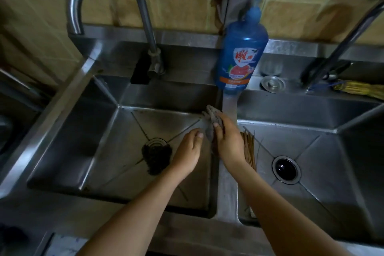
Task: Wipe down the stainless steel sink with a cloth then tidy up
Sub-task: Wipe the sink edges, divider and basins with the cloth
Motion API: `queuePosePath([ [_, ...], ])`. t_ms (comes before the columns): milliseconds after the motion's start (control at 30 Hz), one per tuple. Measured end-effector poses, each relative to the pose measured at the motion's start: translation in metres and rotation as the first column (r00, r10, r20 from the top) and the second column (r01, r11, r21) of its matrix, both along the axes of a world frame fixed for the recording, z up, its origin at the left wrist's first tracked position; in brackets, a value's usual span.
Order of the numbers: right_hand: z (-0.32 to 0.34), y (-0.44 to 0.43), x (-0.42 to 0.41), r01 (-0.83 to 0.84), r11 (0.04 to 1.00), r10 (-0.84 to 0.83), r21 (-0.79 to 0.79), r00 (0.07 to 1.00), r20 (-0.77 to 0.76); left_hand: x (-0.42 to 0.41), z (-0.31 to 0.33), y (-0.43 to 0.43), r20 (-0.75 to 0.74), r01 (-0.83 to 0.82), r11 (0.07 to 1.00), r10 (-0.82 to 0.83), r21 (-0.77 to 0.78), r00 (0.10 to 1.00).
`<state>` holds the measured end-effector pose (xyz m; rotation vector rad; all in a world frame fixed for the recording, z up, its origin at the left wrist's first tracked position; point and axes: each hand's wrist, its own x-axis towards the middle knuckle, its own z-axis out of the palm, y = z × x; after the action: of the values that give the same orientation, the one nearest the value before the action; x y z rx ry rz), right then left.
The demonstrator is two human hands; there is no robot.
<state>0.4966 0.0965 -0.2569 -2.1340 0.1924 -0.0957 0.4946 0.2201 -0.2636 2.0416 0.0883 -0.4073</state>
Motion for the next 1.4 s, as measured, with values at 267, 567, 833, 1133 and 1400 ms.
queuePosePath([
  [267, 0.017, 0.069, -0.002, 0.035, 0.991, -0.032, 0.125, 0.999, -0.032, 0.014, 0.006, 0.079, 0.064, 0.011, 1.000, -0.009, -0.024, 0.998],
  [567, 0.026, 0.189, -0.009, 0.155, 0.968, -0.146, 0.200, 0.988, -0.057, 0.014, 0.030, 0.211, 0.129, 0.023, 0.998, -0.015, -0.061, 0.992],
  [833, 0.037, 0.264, -0.031, 0.087, 0.984, -0.089, 0.155, 0.996, 0.008, -0.019, 0.037, 0.293, 0.137, -0.146, 0.968, 0.176, -0.202, 0.975],
  [1133, 0.047, 0.319, -0.066, -0.041, 0.970, 0.027, 0.238, 0.998, 0.063, -0.076, 0.064, 0.357, 0.186, -0.335, 0.889, 0.403, -0.312, 0.896],
  [1400, 0.055, 0.368, -0.095, -0.107, 0.963, 0.112, 0.248, 0.994, -0.004, -0.102, 0.082, 0.406, 0.201, -0.354, 0.860, 0.446, -0.368, 0.872],
])
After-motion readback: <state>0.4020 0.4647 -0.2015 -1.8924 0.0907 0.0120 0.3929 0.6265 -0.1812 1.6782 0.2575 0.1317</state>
